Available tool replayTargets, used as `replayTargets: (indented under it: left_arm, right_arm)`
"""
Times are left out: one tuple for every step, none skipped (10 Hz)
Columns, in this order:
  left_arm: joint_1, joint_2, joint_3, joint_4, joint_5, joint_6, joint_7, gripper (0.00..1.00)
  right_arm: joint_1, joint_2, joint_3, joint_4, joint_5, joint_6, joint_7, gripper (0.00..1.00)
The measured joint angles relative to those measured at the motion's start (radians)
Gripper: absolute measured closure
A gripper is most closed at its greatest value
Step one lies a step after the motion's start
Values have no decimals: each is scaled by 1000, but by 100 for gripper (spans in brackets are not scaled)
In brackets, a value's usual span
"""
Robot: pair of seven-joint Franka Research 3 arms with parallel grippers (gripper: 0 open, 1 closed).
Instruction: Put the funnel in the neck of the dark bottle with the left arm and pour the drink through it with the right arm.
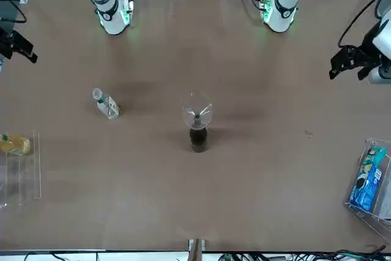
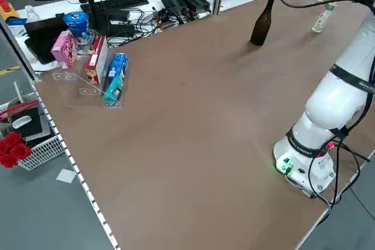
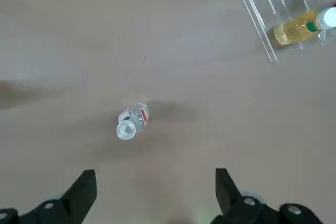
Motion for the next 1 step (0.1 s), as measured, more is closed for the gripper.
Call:
replayTargets:
  left_arm:
    - [0,0,0,0,0,1,0,2]
  right_arm:
    - [0,0,1,0,-1,0,0,0]
